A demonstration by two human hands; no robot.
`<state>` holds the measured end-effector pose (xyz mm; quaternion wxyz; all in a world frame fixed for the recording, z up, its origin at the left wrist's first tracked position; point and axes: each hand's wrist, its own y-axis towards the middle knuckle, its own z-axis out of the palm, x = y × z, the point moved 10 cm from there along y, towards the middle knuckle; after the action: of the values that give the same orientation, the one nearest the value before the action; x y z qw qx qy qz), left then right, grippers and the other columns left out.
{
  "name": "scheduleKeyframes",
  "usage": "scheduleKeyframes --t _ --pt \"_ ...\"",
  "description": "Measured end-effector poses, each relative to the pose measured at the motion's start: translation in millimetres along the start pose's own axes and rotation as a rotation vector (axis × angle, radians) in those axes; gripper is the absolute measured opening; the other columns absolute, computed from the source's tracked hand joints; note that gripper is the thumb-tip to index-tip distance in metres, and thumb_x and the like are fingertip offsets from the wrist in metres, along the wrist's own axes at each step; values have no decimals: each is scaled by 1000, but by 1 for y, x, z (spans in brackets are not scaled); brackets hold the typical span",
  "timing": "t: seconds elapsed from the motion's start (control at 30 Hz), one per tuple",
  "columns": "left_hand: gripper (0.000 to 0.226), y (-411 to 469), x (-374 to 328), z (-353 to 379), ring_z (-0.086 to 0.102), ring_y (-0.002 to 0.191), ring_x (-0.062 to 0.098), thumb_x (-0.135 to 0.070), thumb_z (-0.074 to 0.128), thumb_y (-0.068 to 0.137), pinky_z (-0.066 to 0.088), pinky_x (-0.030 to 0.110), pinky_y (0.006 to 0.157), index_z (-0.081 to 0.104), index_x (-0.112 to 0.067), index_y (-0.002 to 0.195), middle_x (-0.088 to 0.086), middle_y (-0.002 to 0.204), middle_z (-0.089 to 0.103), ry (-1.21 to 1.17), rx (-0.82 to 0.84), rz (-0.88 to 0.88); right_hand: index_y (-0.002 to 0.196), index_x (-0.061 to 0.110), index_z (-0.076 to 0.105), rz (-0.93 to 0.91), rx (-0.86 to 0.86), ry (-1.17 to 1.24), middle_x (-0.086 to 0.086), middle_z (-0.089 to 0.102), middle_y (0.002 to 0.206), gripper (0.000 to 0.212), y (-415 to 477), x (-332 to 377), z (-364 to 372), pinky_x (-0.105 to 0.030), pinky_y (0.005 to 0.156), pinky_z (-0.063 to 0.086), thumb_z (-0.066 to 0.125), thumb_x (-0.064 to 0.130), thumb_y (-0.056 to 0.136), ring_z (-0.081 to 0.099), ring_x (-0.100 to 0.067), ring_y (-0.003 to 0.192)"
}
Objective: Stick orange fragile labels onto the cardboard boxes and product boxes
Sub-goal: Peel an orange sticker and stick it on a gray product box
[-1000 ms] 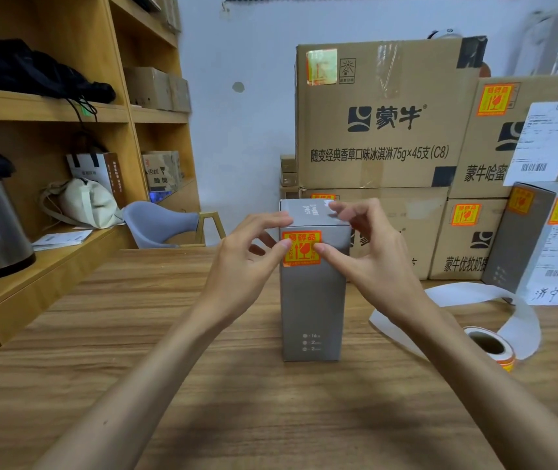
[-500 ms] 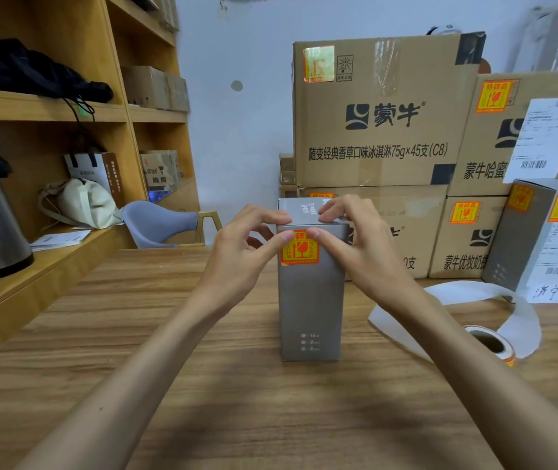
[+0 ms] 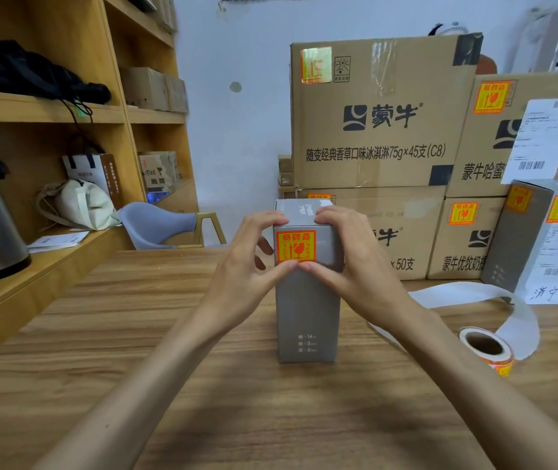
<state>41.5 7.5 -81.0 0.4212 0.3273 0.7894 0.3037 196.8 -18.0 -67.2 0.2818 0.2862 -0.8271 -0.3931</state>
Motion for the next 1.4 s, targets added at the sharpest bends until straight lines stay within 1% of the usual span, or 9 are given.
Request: scheduleKeyframes --t 0.3,0.47,0.57,0.7,0.77,0.93,1.1,1.3,1.4 --pt "59 1 4 -1 60 104 16 -15 75 91 56 23 83 48 -29 142 -10 143 50 -68 96 33 131 15 50 -5 48 85 5 48 138 50 0 -8 1 -33 109 38 75 21 88 40 -14 132" --pt "58 0 7 0 61 108 12 -13 72 94 56 21 88 49 -33 143 -14 147 48 -107 150 6 131 17 52 6 72 130 8 49 139 46 -2 -11 1 -32 110 38 72 21 91 40 -12 134" --pt "41 5 6 -8 62 104 12 -23 68 96 58 28 87 58 -29 135 -12 140 55 -131 87 -50 120 17 58 71 11 196 9 56 128 29 4 -10 -6 -28 103 41 67 27 95 45 -10 126" --pt "21 13 6 -15 64 101 16 -30 66 97 60 45 82 67 -24 118 -13 124 63 -143 -8 -111 104 15 58 78 -43 140 9 58 111 16 13 -3 -9 -38 92 46 63 28 97 49 -14 110" --pt "21 14 4 -14 64 102 17 -29 67 97 60 45 81 68 -23 117 -11 123 63 -133 -8 -100 105 14 57 60 -35 126 7 57 112 17 13 -3 -8 -41 91 46 65 27 96 49 -16 110" --pt "36 9 2 -13 64 99 16 -16 73 92 60 32 84 64 -19 128 -6 132 61 -112 31 -41 115 16 56 23 -4 141 5 56 123 34 7 -7 -5 -40 95 46 75 22 88 48 -16 117" --pt "53 5 5 -9 62 102 14 -11 77 88 57 22 85 58 -24 136 -9 135 57 -120 85 -26 124 17 50 15 61 139 7 50 133 49 4 -12 0 -42 98 48 77 28 85 44 -13 127" --pt "42 11 9 -11 64 100 13 -14 76 89 58 26 84 64 -23 128 -11 135 60 -168 77 -90 119 15 53 1 51 154 7 51 129 42 5 -8 -1 -45 97 47 73 29 86 46 -18 124" --pt "37 11 5 -13 63 104 9 -18 69 95 56 23 83 64 -28 130 -13 136 59 -121 95 -79 119 18 57 55 46 184 11 53 133 31 4 -7 -6 -41 101 46 68 30 93 46 -11 129"
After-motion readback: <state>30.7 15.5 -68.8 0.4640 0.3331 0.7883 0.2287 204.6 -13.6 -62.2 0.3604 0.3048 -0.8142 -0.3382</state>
